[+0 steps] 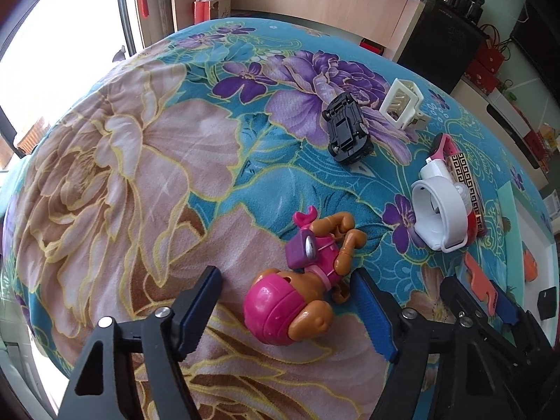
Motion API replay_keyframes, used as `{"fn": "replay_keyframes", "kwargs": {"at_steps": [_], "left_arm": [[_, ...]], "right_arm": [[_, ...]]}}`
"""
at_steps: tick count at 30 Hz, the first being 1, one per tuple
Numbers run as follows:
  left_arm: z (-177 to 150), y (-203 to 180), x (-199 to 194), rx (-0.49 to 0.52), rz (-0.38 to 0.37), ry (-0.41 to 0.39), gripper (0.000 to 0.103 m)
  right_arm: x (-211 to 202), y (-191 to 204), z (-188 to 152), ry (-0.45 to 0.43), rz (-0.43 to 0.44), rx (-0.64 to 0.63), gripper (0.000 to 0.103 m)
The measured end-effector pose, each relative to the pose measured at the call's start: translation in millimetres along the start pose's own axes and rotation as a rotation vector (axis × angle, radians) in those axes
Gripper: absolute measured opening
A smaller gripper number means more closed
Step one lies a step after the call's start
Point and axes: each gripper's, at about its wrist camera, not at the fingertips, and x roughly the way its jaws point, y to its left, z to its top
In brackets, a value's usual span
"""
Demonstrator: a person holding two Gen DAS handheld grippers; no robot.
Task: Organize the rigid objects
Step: 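Grasp the pink doll figure with the left tool while the right tool grasps the pink-grey toy knife, then carry the doll and pink-grey toy knife into the box lid with both tools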
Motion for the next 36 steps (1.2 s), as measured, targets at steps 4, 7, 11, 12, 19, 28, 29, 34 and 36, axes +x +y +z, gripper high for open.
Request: {"fn": "replay_keyframes", "kwargs": {"at_steps": [4, 7, 11, 12, 19, 28, 29, 34, 36], "left_arm": [[0, -3, -2, 0.016, -0.025, -0.015, 0.059], [0, -3, -3, 0.022, -0.027, -0.023, 0.055], [0, -3, -3, 0.024, -0.029, -0.025, 0.055], [0, -4, -2, 0.031, -0.025, -0.025, 0.055], [0, -4, -2, 0.034, -0.023, -0.035, 0.055], [1, -8, 4, 0.051, -0.003, -0.063, 0.056], [1, -8, 5, 0.054, -0.002, -0.067, 0.057], [1, -13, 6, 0.076, 0.007, -0.091, 0.056], [1, -14, 5, 0.082, 0.01, -0.091, 0.056]], "right_arm": [[0, 0, 1, -0.001, -0.002, -0.002, 0.073], [1, 0, 1, 0.001, -0.005, -0.003, 0.073], [2, 1, 1, 0.002, -0.011, -0.01, 0.073], [2, 1, 1, 0.002, -0.011, -0.01, 0.073], [2, 1, 1, 0.001, -0.011, -0.013, 0.073], [3, 2, 1, -0.002, -0.017, -0.027, 0.073], [3, 3, 1, -0.003, -0.019, -0.03, 0.073], [3, 4, 0, -0.006, -0.027, -0.04, 0.073], [2, 3, 0, -0.01, -0.021, -0.034, 0.073]]}}
